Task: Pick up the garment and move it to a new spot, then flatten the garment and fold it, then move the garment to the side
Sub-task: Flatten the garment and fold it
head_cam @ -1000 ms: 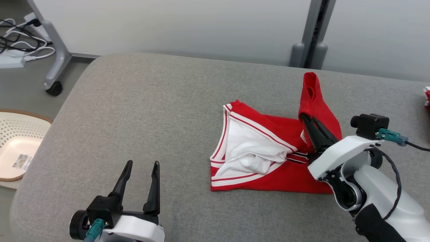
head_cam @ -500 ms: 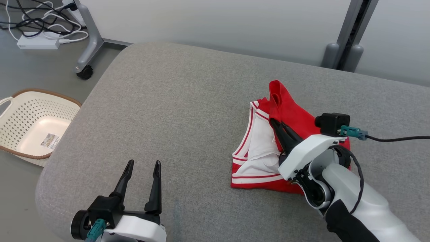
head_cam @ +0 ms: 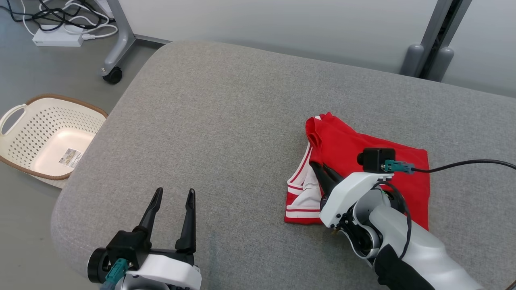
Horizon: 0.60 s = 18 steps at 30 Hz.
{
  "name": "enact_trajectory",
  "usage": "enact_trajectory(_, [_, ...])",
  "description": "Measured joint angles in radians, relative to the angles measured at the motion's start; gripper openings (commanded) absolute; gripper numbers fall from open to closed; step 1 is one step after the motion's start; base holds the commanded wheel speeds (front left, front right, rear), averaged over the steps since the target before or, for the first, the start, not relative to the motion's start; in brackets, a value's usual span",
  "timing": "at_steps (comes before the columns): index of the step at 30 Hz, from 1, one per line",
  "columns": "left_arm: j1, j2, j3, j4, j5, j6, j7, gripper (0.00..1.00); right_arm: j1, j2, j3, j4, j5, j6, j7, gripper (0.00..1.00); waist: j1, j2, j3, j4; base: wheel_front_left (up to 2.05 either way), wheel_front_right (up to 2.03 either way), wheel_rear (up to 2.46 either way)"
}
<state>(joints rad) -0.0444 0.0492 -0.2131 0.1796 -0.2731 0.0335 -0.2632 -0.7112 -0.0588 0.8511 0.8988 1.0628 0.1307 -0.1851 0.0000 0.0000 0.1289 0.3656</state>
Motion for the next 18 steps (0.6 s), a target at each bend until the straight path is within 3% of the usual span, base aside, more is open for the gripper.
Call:
enact_trajectory(1, [0.0, 0.0, 0.0, 0.0, 0.0, 0.0, 0.0, 1.0, 0.0, 0.002, 0.006, 0.003, 0.006, 0.0, 0.0, 1.0, 0.0, 0.0, 0.0, 0.0, 0.0, 0.0, 0.0])
enact_trajectory(11, [0.0, 0.0, 0.013, 0.006, 0.002, 0.011, 0.0, 1.0, -0.022, 0.01, 0.061, -0.067, 0.037, 0.0, -0.055, 1.0, 0.0, 0.0, -0.009, -0.041, 0.0, 0.0, 0.0])
enact_trajectory(16, [-0.001, 0.0, 0.024, 0.002, 0.007, 0.01, 0.0, 1.0, -0.049, -0.04, 0.031, -0.069, -0.07, 0.0, -0.074, 1.0, 0.0, 0.0, -0.012, -0.094, 0.0, 0.0, 0.0])
enact_trajectory(18, [-0.003, 0.0, 0.03, 0.0, 0.007, 0.01, 0.0, 1.0, -0.058, -0.065, -0.036, -0.081, -0.148, 0.0, -0.075, 1.0, 0.0, 0.0, -0.013, -0.121, 0.0, 0.0, 0.0])
